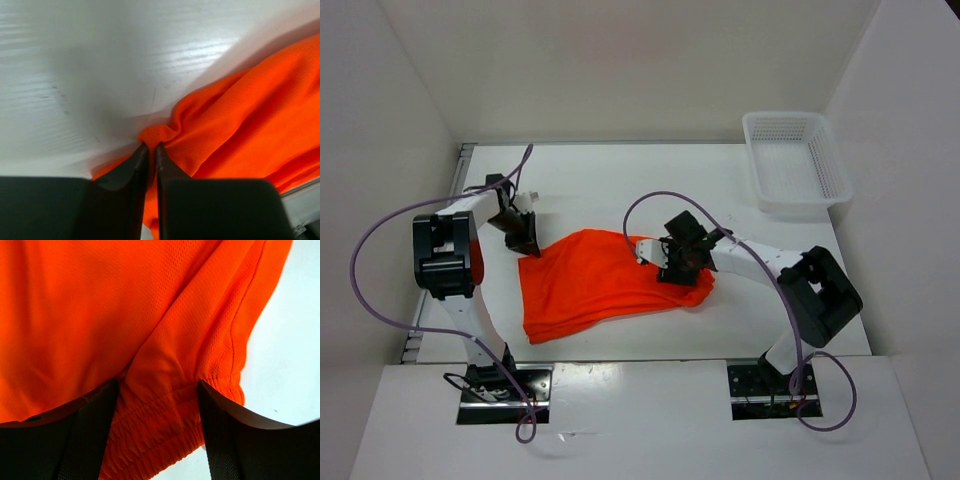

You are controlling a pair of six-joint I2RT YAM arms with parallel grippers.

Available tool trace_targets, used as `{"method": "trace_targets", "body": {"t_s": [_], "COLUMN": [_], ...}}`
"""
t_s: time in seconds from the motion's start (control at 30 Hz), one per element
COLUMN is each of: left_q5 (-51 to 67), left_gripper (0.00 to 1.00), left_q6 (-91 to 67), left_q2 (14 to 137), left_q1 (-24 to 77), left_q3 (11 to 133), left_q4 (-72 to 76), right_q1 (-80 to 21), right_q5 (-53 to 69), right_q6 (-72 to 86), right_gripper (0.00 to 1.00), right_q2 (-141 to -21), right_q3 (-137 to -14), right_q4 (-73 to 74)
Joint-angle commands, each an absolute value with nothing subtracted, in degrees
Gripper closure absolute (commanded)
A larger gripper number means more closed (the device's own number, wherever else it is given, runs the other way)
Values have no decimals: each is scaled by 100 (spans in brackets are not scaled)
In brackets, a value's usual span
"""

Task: Fold and stack the shorts
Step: Fold the shorts

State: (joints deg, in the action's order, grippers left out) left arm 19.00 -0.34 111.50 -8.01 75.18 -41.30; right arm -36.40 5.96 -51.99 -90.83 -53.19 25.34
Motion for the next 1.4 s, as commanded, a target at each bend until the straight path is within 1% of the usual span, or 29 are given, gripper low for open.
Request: {"method": "trace_targets", "body": {"t_s": [0.0,0.07,0.13,0.27,0.33,0.4,0.43,0.57,0.6,0.63,0.67,0.73,0.77,0.83,0.87,0.93,0.97,1.03,1.07,1.1,1.2,1.23,1.37], "left_q5": [2267,2268,2005,1302,1004,915,844,651,572,493,327,264,264,351,352,422,422,360,360,360,290,464,1106], "left_gripper": [87,97,100,100,100,100,100,100,96,86,67,42,39,38,38,38,38,39,39,40,45,45,47], "left_q6": [0,0,0,0,0,0,0,0,0,0,0,0,0,0,0,0,0,0,0,0,0,0,0], "left_q2": [11276,11329,11390,11610,11829,12048,12128,12480,12480,12480,12480,12480,12306,12069,11711,11279,10894,10531,10451,10389,10178,10099,10099], "left_q1": [-729,-729,-729,-931,-932,-932,-932,-800,-800,-661,-659,-580,-580,-580,-580,-580,-580,-580,-580,-580,-694,-747,-870], "left_q3": [7462,7540,7646,8374,9094,9560,9998,10633,10635,10635,10635,10635,10635,10496,10372,10021,9637,9301,9125,8723,8044,7677,7243], "left_q4": [-4438,-4438,-4290,-3693,-3534,-3455,-3454,-3454,-3384,-3271,-3209,-3138,-3138,-3138,-3077,-3076,-3128,-3593,-3812,-4180,-4455,-4517,-4693], "right_q1": [-3656,-3656,-3656,-3507,-3314,-3200,-3130,-3129,-3129,-3129,-3129,-3129,-3129,-3129,-3129,-3129,-3059,-2980,-2892,-2839,-2646,-2593,-2137], "right_q5": [185,18,-228,-658,-869,-940,-940,-940,-853,-748,-686,-624,-554,-554,-554,-632,-633,-633,-633,-633,-633,-633,-177], "right_q6": [-4879,-4816,-4711,-4465,-4395,-4228,-4228,-4105,-4104,-4052,-4052,-3798,-3692,-3446,-3445,-3393,-3445,-3498,-3498,-3498,-3446,-3297,-2673], "right_gripper": [30,30,30,30,30,30,30,29,28,24,23,21,19,18,16,16,16,16,19,19,22,24,28], "right_q2": [-9412,-9570,-9658,-9939,-10054,-10256,-10309,-10450,-10450,-10450,-10450,-10450,-10450,-10450,-10450,-10328,-10327,-10187,-10187,-10108,-9967,-9897,-9896], "right_q3": [-5370,-5370,-5370,-5423,-5668,-6027,-6151,-6634,-6705,-6784,-6994,-7276,-7443,-7952,-8224,-8384,-8385,-8385,-8176,-8061,-7638,-7577,-7576], "right_q4": [2303,2224,2031,1514,1345,1292,1240,1300,1301,1379,1380,1520,1521,1652,1705,1844,1933,2153,2206,2206,2347,2425,2864]}}
